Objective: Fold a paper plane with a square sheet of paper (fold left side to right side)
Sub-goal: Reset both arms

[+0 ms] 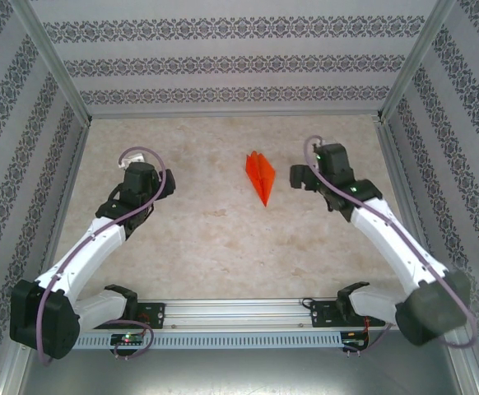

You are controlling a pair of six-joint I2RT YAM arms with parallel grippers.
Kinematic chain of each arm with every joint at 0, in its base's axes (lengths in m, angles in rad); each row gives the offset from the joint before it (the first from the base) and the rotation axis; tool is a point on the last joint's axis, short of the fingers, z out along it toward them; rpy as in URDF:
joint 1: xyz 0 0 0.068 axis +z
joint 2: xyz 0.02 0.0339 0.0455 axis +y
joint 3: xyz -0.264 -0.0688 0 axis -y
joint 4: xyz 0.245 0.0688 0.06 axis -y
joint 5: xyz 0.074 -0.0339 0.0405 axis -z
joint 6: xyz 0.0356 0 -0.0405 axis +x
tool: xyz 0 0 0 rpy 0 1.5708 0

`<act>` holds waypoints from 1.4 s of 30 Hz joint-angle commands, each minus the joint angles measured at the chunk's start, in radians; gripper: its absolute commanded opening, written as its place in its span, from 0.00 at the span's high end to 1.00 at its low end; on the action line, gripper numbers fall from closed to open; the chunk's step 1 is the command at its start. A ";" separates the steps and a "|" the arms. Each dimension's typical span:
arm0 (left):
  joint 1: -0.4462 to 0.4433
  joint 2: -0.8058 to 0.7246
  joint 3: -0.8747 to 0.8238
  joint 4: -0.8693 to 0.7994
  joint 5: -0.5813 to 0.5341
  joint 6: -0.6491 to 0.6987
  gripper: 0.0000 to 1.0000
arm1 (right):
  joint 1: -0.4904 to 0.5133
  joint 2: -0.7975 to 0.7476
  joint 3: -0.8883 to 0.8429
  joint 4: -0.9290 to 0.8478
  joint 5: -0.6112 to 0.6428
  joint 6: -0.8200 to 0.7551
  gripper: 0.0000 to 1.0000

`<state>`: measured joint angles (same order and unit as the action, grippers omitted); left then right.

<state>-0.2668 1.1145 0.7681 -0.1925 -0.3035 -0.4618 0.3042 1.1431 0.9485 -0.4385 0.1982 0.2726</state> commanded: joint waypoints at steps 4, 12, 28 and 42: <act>0.018 0.000 -0.172 0.384 -0.269 0.241 0.05 | -0.161 -0.122 -0.280 0.364 0.032 -0.085 0.02; 0.049 0.154 -0.223 0.521 -0.260 0.427 0.05 | -0.289 -0.007 -0.536 0.776 0.050 -0.110 0.02; 0.223 0.413 -0.404 1.089 0.137 0.437 0.02 | -0.292 0.385 -0.599 1.435 -0.092 -0.206 0.02; 0.252 0.447 -0.365 1.042 0.243 0.446 0.00 | -0.286 0.355 -0.574 1.333 -0.090 -0.215 0.02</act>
<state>-0.0303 1.5589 0.3874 0.8116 -0.0937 -0.0040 0.0154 1.5082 0.3672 0.8654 0.1219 0.0746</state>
